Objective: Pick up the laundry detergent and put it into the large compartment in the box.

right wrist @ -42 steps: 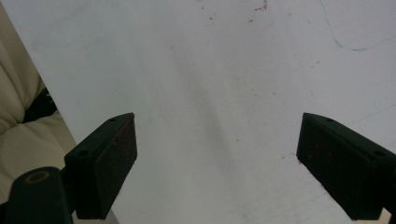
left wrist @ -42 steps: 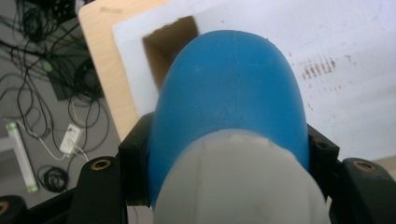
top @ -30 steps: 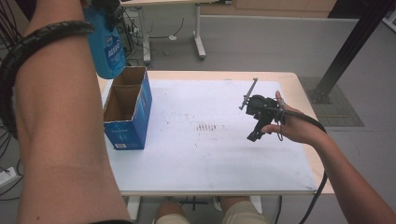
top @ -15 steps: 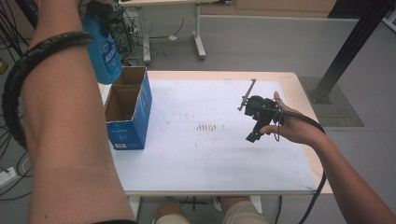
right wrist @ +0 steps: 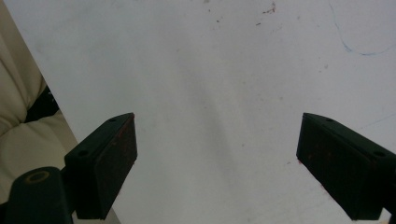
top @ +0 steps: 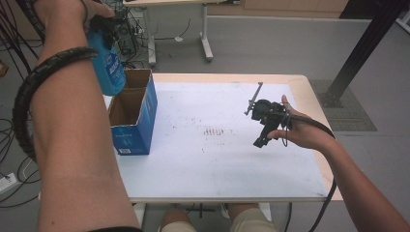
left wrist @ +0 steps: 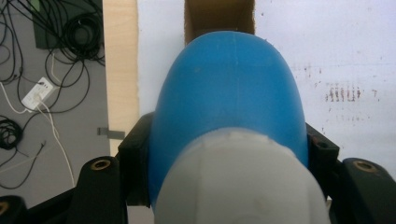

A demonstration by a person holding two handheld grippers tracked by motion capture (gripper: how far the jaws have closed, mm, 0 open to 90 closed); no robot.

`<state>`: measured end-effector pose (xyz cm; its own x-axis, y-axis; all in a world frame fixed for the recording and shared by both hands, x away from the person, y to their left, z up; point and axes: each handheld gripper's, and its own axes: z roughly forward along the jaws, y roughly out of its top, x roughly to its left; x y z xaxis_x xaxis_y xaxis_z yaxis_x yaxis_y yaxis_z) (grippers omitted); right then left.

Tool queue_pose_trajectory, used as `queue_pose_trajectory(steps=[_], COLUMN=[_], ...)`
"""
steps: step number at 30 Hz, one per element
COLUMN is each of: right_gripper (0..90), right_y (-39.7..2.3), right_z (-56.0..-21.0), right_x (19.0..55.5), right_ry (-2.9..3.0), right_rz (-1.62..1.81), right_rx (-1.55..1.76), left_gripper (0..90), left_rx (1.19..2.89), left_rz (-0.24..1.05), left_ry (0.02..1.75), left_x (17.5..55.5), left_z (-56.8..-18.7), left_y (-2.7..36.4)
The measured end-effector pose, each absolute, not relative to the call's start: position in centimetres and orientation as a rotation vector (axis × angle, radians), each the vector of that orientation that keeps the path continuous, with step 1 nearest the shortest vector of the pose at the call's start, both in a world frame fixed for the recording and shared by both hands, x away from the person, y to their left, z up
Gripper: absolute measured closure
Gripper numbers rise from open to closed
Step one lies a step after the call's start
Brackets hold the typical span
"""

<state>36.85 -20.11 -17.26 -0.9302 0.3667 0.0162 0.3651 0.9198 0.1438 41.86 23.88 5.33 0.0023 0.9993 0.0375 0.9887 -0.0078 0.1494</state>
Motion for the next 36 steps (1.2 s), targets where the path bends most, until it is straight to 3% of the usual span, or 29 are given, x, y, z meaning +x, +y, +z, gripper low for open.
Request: queue_pose_trajectory(steps=[36], right_gripper=[12.6], right_y=[-20.2], right_z=[-17.1], right_x=[36.6], right_ry=[3.061], right_rz=[0.21], right_rx=[0.589], left_gripper=[37.3], left_rx=[2.145], left_rz=[0.111], left_ry=[2.191], left_x=[42.4], left_z=[-2.6], left_y=[25.2])
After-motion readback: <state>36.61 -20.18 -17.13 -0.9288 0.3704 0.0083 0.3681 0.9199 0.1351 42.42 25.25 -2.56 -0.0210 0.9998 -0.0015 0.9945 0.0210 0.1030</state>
